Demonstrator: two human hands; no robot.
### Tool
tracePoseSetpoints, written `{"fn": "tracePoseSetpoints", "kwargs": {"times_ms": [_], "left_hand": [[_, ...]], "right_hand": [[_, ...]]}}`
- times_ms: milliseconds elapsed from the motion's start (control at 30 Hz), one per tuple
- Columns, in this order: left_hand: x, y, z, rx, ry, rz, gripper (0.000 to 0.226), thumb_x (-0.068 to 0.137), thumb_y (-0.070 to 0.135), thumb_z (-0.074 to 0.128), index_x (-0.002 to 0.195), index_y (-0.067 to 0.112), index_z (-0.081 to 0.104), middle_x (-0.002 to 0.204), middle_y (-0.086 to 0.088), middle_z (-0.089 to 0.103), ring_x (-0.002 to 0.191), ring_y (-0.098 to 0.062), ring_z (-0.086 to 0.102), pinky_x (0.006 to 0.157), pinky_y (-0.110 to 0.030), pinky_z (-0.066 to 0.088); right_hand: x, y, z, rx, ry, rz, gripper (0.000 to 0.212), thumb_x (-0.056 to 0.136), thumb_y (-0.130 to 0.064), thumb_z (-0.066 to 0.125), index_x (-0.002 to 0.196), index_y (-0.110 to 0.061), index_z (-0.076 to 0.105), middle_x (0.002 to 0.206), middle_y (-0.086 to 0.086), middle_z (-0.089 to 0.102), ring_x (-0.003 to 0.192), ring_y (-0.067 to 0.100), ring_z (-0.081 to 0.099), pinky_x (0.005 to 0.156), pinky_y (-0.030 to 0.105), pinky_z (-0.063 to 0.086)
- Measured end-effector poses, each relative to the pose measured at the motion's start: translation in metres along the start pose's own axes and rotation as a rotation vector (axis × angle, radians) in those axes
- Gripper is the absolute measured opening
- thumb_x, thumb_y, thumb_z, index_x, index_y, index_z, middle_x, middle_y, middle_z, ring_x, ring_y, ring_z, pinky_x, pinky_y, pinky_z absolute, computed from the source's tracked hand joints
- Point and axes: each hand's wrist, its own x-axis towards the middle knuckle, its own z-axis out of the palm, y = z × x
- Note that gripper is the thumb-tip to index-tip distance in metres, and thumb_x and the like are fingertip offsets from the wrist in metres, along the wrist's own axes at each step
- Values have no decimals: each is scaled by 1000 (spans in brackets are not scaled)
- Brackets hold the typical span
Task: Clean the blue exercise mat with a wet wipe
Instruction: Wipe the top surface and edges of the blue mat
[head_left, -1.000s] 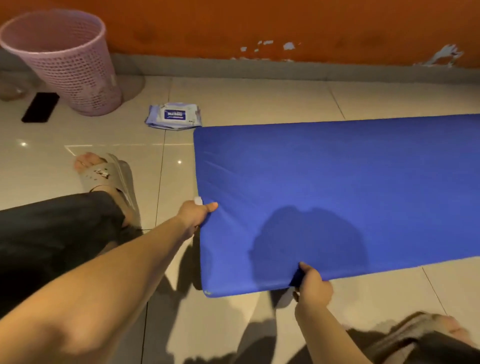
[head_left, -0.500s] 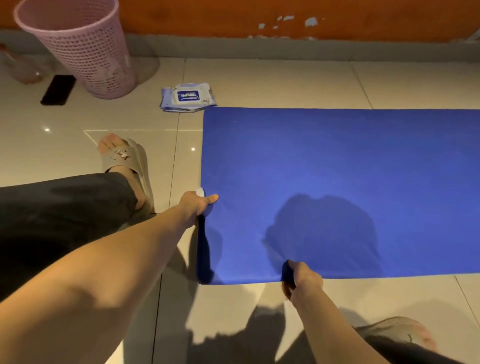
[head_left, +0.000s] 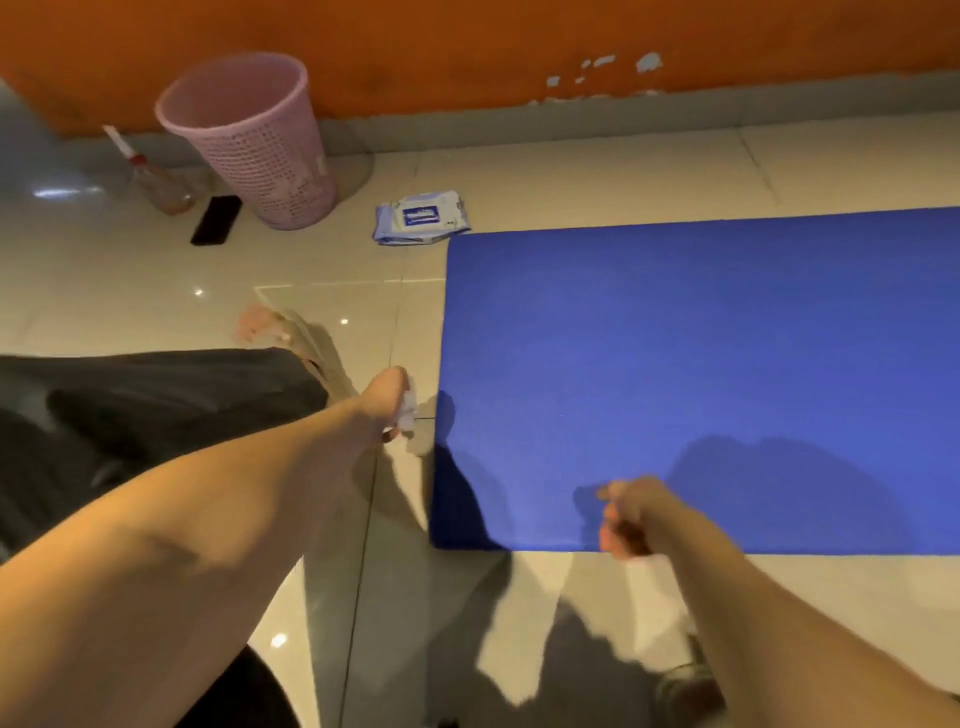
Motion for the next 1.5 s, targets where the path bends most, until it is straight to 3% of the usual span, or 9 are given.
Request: {"fn": "tracePoseSetpoints", "kwargs": {"times_ms": [100,233,333,500,633,1033,1200,1333,1500], "left_hand": [[-6,5,1,18,111,4,22,99,9,40,77,12,44,77,-9,47,63,-21,49,58,-32,43],[29,2,17,15,169,19,6,94,3,57,89,6,57,86,-10,59,80,-27,60,69,-34,55],[74,-8,11,-9,282,53,13,82,-2,68,94,-3,67,94,-21,69,85,-34,68,68,-34,56],[115,-1,3,-182,197,173,18,78,-11,74,85,1,63,89,-17,64,79,-32,66,52,-28,59],[137,14,16,-135,118,249,14,80,-7,76,82,1,65,89,-16,65,77,-30,67,74,-39,64],[76,-67,37,396,8,304,10,85,9,68,81,17,63,75,7,66,69,-9,61,57,-13,42],[114,-18,33,207,161,305,21,89,15,70,73,20,58,69,2,67,68,-18,66,68,-28,55],[141,22,34,170,142,302,15,89,6,67,79,15,61,73,-1,63,66,-18,63,61,-24,55],[104,-18,31,145,108,317,23,88,-4,61,72,11,56,74,-3,60,71,-23,59,62,-25,57]], "right_hand": [[-8,-68,7,-58,105,-301,29,91,-6,54,65,-12,41,42,5,41,35,21,44,40,23,39],[12,-104,34,-722,176,-525,6,87,-17,62,84,-12,62,80,14,59,78,32,55,73,38,50],[39,-104,43,-1131,122,-533,67,91,-31,65,152,-26,37,143,14,40,127,35,48,103,43,44],[72,-101,58,-1542,159,-651,91,89,-57,65,160,-32,13,161,7,19,144,33,27,114,45,30],[77,-99,63,-1604,197,-667,91,88,-57,67,159,-27,18,156,9,26,139,34,32,111,44,33],[75,-104,65,-1556,163,-683,90,87,-55,69,157,-25,21,151,10,24,132,34,34,106,40,40],[73,-104,66,-1535,166,-688,91,89,-53,69,159,-24,18,153,11,22,133,35,33,105,40,42],[76,-101,66,-1539,179,-704,90,91,-53,67,159,-23,16,152,12,23,132,35,33,103,39,43],[77,-102,63,-1538,164,-701,91,90,-55,65,160,-26,14,153,10,21,133,33,32,104,37,42]]}}
